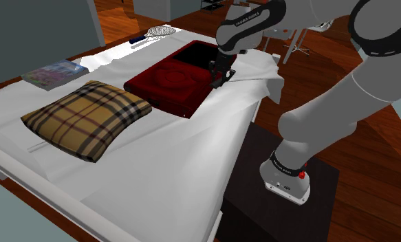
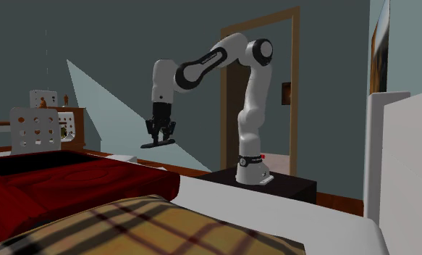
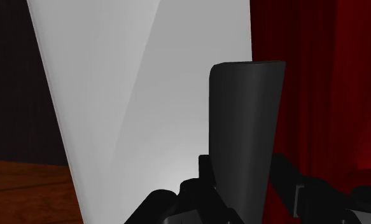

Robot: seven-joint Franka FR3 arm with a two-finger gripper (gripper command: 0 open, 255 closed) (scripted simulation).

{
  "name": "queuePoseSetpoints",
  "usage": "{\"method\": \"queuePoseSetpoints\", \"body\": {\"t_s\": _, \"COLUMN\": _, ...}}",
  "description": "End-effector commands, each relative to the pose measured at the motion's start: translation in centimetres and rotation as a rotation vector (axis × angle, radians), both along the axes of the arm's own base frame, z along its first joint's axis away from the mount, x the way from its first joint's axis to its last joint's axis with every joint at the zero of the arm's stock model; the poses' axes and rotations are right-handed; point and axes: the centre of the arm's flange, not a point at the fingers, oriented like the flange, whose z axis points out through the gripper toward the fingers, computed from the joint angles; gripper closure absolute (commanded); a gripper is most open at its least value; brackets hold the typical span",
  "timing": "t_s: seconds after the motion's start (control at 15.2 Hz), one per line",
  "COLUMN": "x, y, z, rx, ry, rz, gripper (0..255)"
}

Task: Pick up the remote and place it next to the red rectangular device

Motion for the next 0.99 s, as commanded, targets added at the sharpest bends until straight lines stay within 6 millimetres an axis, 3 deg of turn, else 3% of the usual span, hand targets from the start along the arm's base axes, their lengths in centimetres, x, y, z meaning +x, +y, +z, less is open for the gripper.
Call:
{"method": "queuePoseSetpoints", "body": {"t_s": 0.0, "x": -0.1, "y": -2.7, "z": 0.4, "rx": -0.001, "ry": 0.000, "rz": 0.001, "gripper": 255}}
{"method": "queuePoseSetpoints", "body": {"t_s": 0.92, "x": 0.6, "y": -21.2, "z": 0.4, "rx": -0.001, "ry": 0.000, "rz": 0.001, "gripper": 255}}
